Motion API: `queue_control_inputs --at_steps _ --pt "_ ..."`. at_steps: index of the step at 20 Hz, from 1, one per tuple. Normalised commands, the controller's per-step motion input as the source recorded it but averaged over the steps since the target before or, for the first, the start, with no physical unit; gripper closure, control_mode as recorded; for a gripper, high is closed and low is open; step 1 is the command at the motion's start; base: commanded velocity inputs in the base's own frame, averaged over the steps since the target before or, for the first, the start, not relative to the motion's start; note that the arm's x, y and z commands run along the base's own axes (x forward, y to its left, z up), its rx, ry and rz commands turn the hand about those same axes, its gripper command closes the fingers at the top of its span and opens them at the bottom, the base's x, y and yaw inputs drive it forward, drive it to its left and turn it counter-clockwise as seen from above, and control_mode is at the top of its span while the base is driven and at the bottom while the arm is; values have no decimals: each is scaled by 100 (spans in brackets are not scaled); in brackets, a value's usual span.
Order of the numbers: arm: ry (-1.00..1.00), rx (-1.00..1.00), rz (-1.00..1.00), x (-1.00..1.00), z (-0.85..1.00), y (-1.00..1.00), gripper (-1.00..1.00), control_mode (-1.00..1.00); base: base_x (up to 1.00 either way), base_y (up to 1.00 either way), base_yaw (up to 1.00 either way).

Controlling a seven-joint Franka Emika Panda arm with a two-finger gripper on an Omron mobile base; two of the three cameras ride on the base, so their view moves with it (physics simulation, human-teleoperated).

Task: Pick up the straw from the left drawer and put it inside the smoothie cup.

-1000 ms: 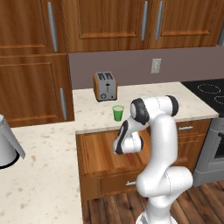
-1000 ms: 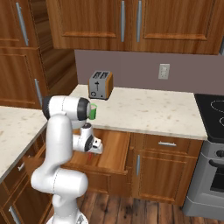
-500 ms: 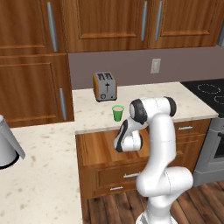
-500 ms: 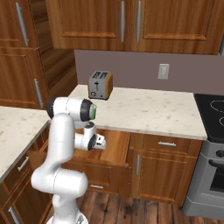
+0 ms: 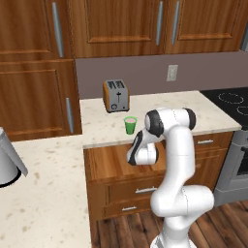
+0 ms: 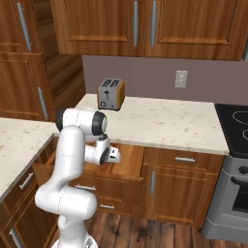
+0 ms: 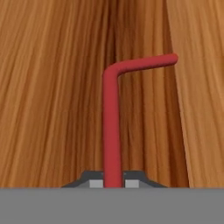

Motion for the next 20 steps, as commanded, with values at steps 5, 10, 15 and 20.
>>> queue_control_inputs --at_steps 5,10,15,20 --pt "0 0 7 -21 -5 0 100 -100 0 0 0" --pt "0 0 15 -39 55 2 100 -100 0 0 0" --pt "0 0 12 -34 100 0 100 -100 0 0 0" --pt "-6 0 8 -47 100 0 100 -100 0 0 0"
